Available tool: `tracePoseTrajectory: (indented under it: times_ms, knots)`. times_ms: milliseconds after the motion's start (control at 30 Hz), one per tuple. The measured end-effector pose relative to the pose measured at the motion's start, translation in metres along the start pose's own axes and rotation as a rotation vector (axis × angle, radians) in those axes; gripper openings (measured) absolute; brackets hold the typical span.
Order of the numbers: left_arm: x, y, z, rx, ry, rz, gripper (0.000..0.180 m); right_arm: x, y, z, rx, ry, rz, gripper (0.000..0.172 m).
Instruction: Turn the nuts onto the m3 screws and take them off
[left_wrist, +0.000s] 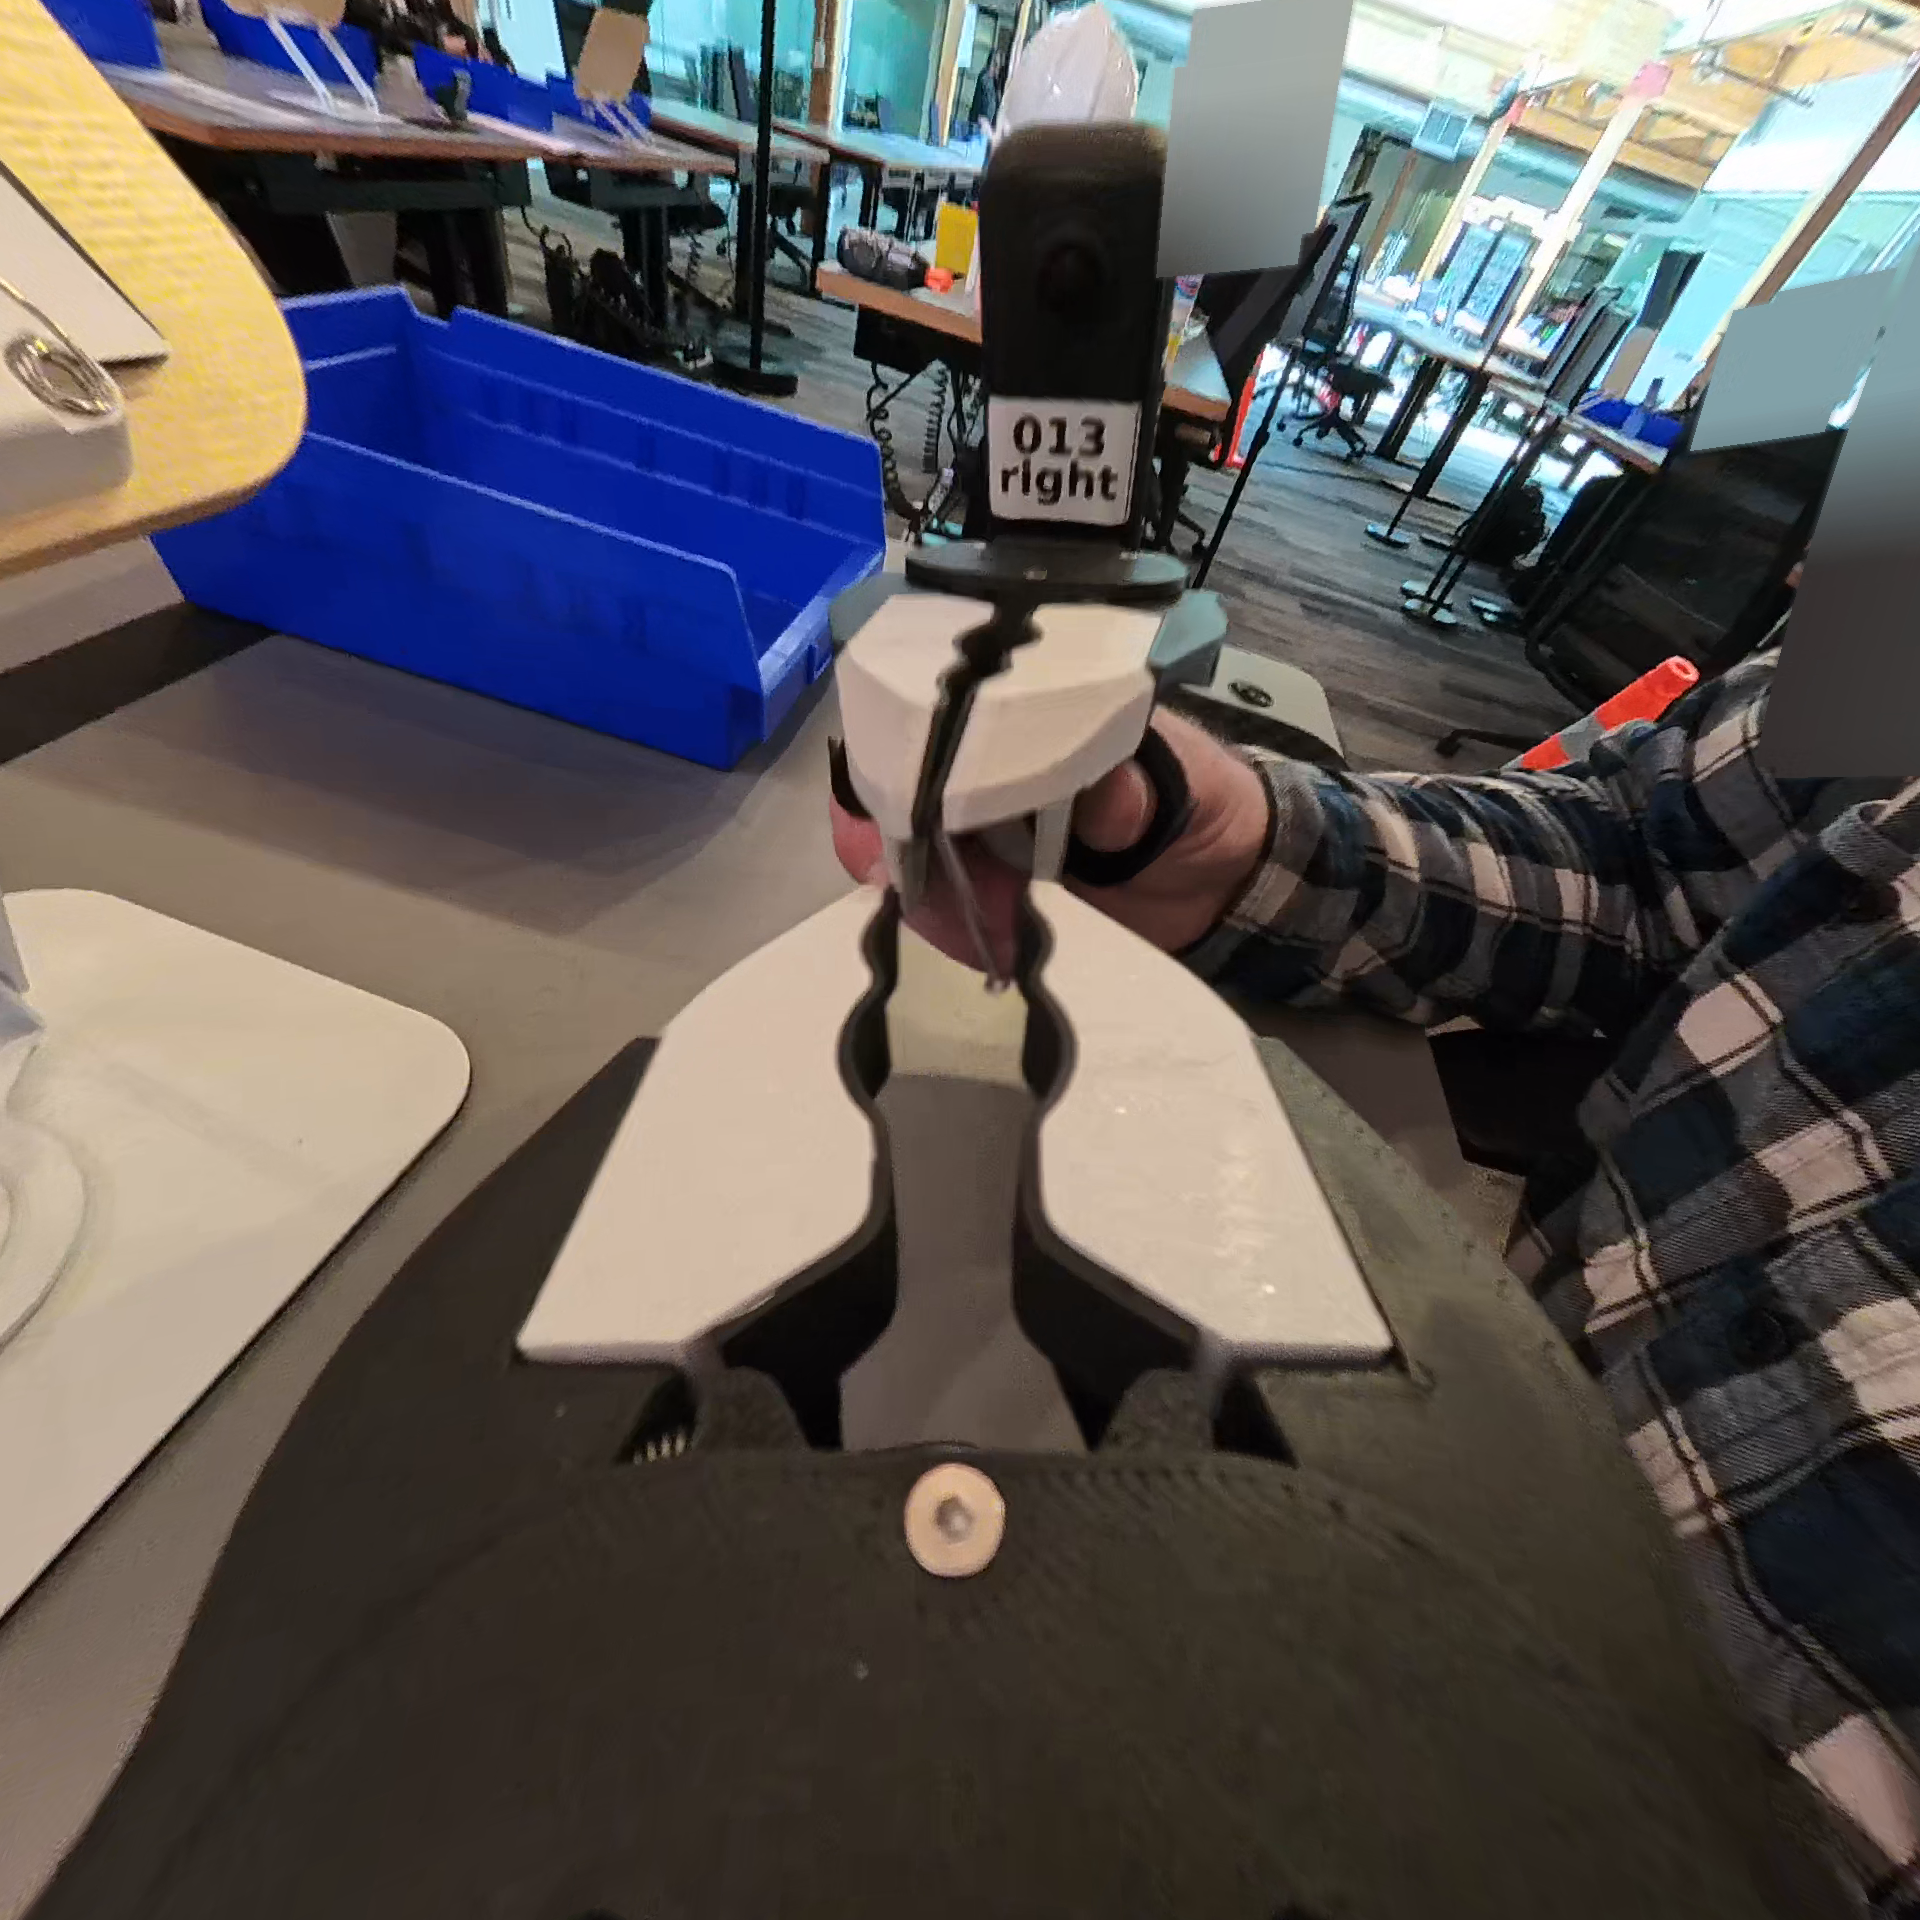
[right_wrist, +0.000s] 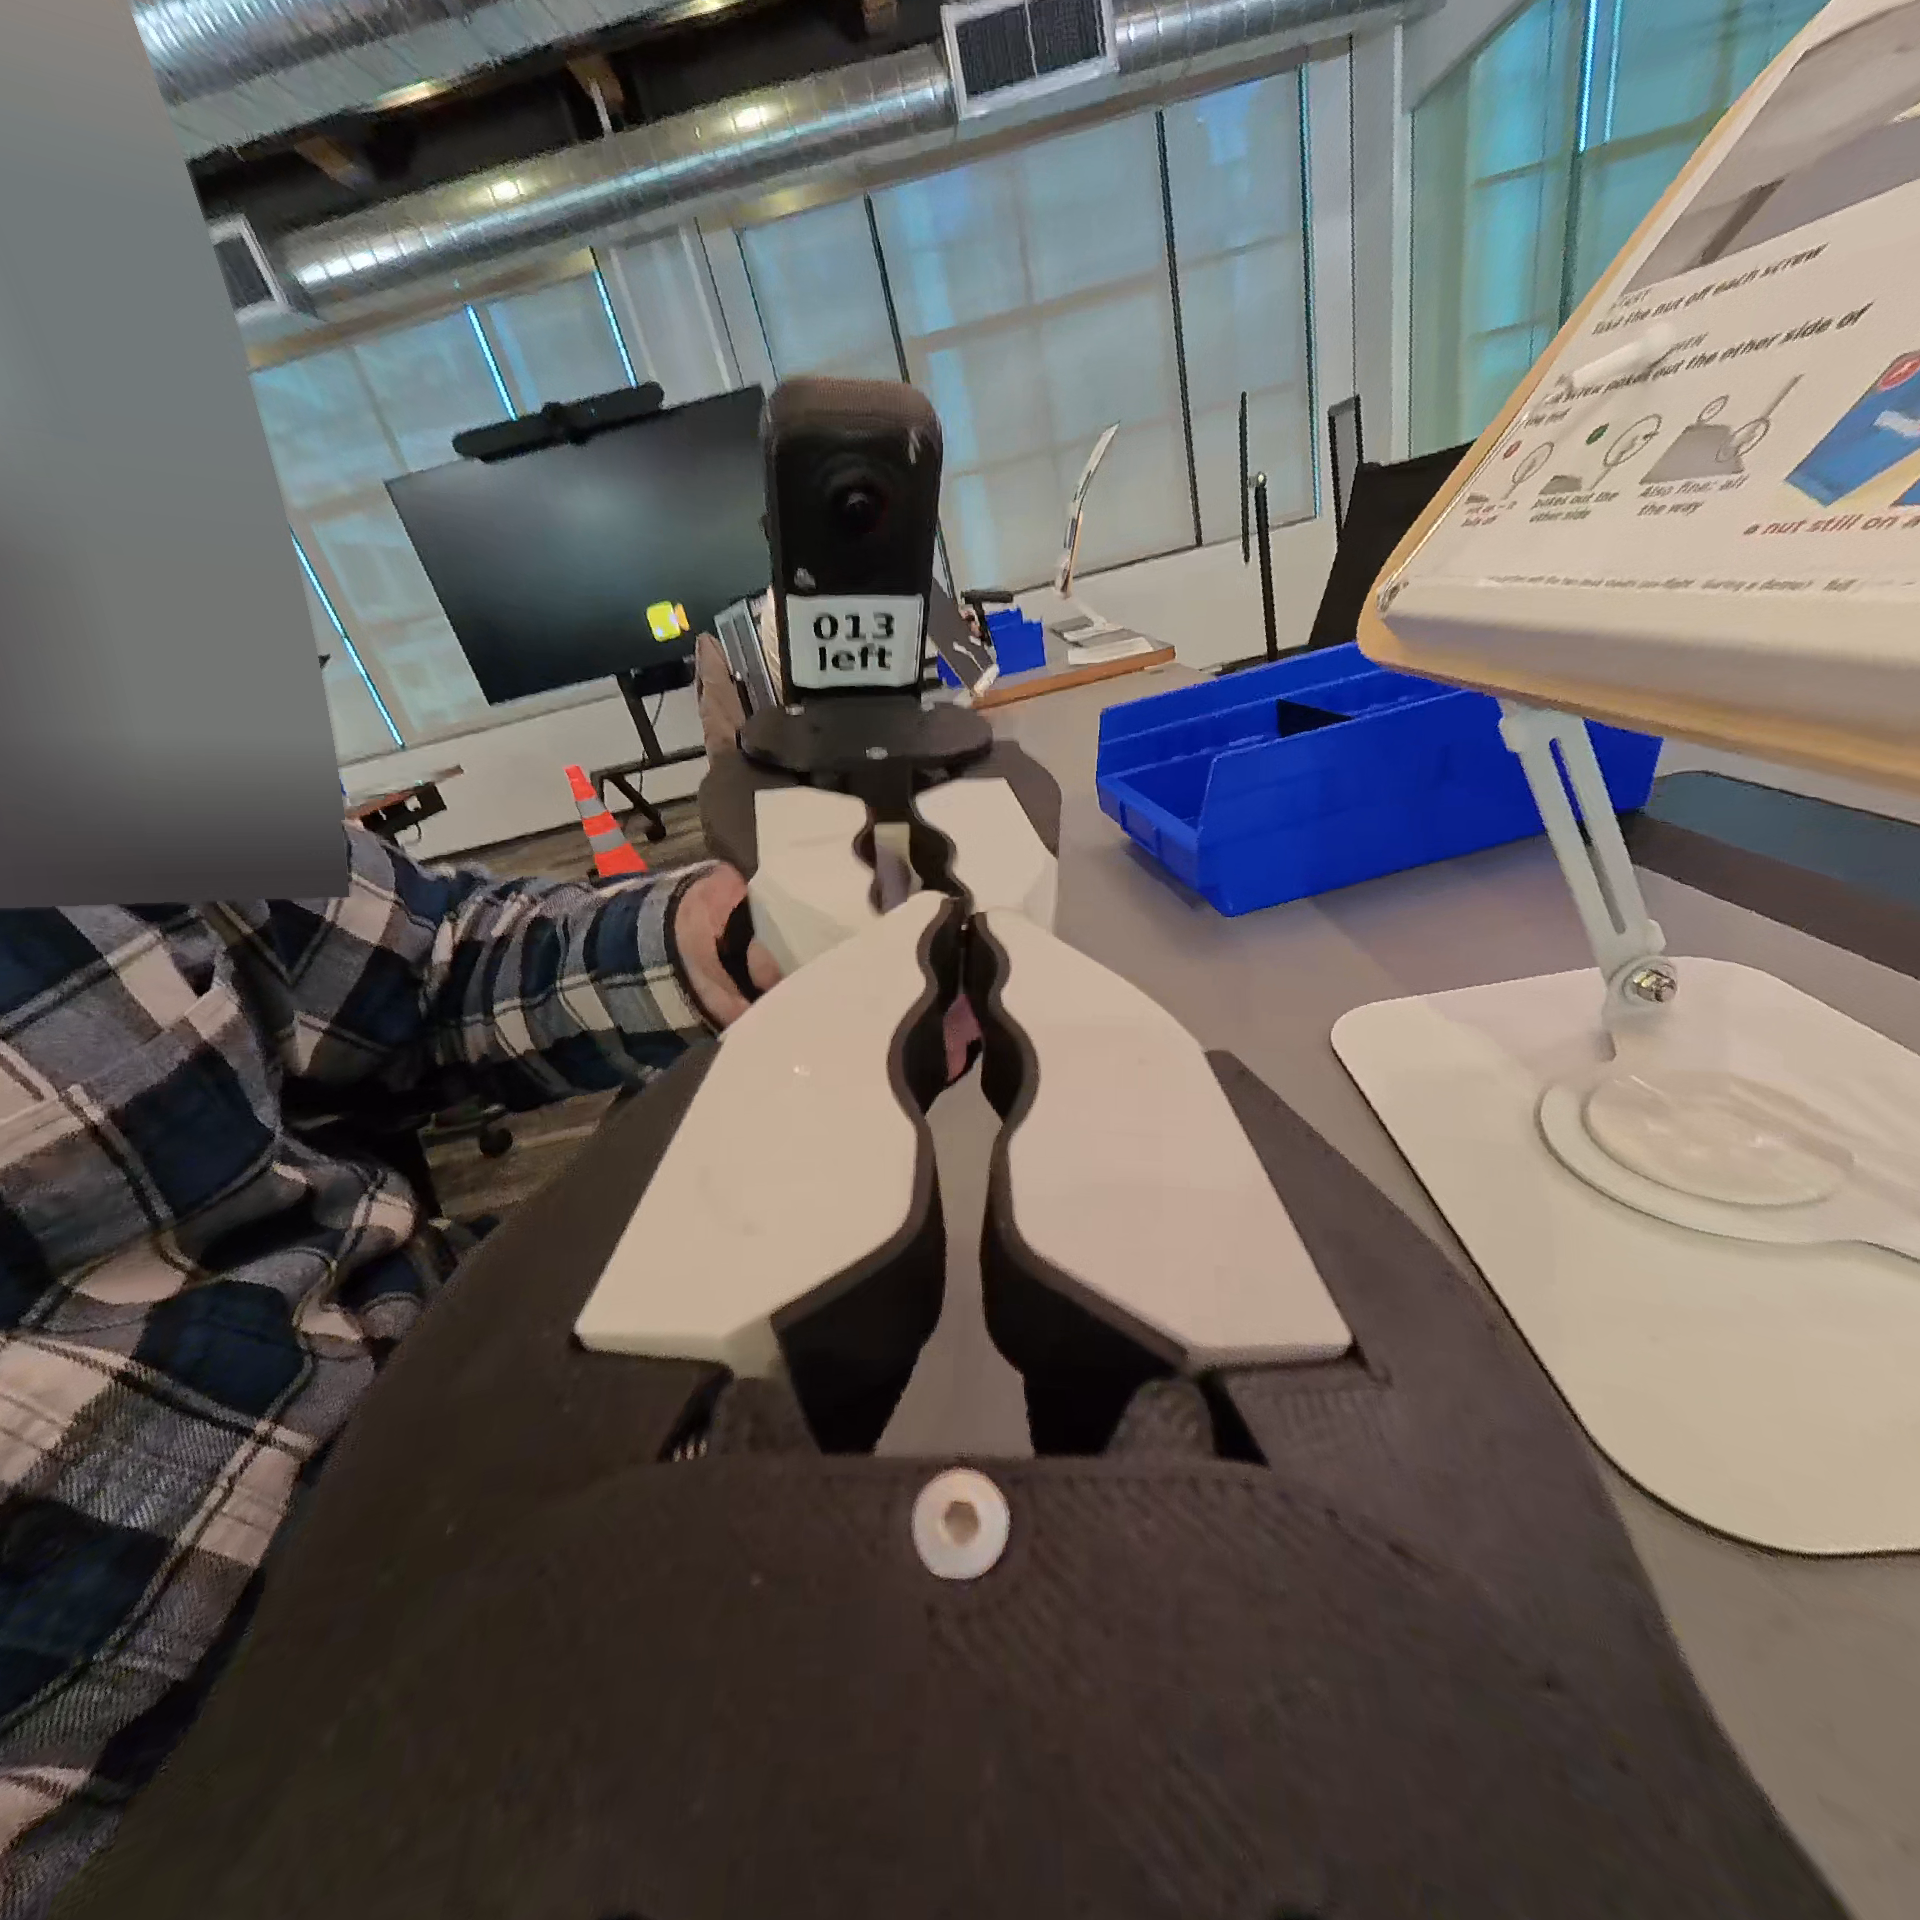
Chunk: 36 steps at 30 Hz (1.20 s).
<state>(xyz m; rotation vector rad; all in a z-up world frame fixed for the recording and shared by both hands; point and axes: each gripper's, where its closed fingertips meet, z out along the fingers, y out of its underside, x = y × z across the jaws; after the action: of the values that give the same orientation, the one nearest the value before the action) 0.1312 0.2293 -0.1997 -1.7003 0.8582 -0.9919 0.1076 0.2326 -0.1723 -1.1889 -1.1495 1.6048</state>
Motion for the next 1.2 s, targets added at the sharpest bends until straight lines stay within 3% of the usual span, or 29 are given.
tracePoseTrajectory:
  times_ms: [233,333,433,733,800,900,1067,1200]
  knots:
    - [0.002,-0.003,0.003,0.038,0.037,-0.027,0.02,-0.003,-0.006,0.0,-0.004,-0.009,-0.047,0.001]
    - [0.008,-0.004,0.003,0.053,0.084,-0.042,0.003,-0.004,-0.007,0.0,-0.005,-0.004,-0.082,0.002]
    - [0.007,-0.004,0.003,0.064,0.095,-0.071,0.002,-0.005,-0.007,0.0,-0.015,0.007,-0.121,0.002]
    - [0.005,-0.012,-0.002,0.085,0.036,0.012,0.002,-0.007,-0.017,0.004,-0.008,0.005,-0.173,0.002]
    - [0.003,-0.014,-0.005,0.088,0.029,0.019,0.001,-0.005,-0.023,0.005,0.002,0.008,-0.166,0.023]
    - [-0.004,-0.015,-0.014,0.093,0.005,0.028,0.001,-0.002,-0.03,0.001,-0.006,0.02,-0.184,0.029]
    - [-0.022,-0.021,-0.046,0.097,-0.057,0.111,0.001,0.005,-0.008,0.003,-0.187,0.014,-0.222,0.018]
    - [-0.041,-0.029,-0.079,0.16,-0.111,0.145,0.0,0.009,0.041,0.019,-0.431,-0.03,-0.218,0.015]
